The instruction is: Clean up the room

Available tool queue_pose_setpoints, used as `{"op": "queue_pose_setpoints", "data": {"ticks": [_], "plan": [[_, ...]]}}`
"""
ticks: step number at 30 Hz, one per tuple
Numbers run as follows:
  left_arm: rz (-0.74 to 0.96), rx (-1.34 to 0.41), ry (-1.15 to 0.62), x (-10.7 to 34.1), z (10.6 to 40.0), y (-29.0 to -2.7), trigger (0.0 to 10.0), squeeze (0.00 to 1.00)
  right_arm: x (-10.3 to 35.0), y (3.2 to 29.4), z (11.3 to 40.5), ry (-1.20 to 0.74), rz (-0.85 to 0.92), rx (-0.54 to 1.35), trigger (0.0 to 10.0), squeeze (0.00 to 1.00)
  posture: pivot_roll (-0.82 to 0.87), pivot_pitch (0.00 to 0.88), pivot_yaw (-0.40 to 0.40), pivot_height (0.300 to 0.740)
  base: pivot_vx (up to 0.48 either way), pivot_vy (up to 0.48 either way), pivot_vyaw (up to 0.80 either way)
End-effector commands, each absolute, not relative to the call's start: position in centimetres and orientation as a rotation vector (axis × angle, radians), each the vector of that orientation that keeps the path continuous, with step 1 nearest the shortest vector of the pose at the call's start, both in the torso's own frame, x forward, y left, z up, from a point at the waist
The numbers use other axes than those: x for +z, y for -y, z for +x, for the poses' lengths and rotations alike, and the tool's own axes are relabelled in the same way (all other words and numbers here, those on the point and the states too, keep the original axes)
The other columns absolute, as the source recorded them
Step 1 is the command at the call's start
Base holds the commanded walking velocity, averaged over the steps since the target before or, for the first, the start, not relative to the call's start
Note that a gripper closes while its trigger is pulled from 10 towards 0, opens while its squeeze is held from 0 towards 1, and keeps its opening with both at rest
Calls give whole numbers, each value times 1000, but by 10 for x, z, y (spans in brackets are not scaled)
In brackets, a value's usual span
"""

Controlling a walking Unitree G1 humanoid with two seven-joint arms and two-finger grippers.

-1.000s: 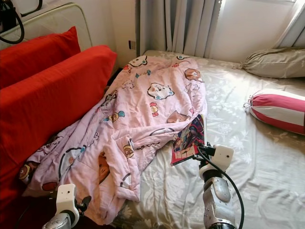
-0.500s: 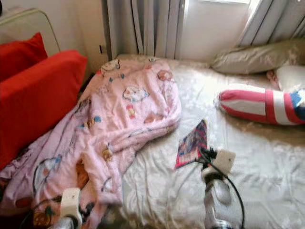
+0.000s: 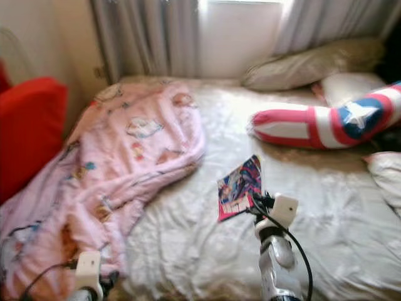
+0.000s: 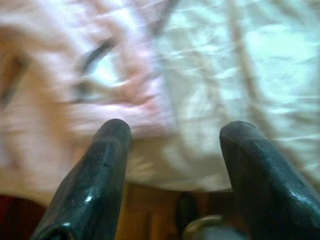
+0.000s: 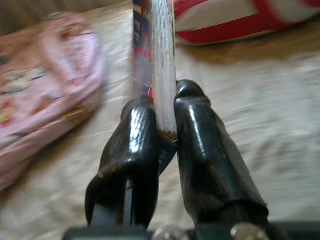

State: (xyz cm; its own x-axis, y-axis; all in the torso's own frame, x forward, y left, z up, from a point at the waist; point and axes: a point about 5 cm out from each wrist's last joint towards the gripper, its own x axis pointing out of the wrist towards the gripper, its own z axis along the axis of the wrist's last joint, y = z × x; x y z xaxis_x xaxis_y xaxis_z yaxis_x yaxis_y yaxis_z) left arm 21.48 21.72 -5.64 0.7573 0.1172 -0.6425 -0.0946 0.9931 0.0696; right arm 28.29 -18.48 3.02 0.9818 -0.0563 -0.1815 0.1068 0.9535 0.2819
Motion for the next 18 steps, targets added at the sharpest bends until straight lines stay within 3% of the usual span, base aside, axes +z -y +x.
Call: {"op": "queue_pose_setpoints", "data": {"ticks": [1, 18], "plan": [[12, 108, -742, -64, 205, -210, 10000, 0, 41, 190, 288, -119, 291, -87, 10000, 0, 77, 0, -33, 740, 0, -277, 0], [18, 93, -742, -63, 207, -213, 10000, 0, 39, 189, 290, -139, 303, -64, 10000, 0, 71, 0, -17, 740, 0, -296, 0]]}}
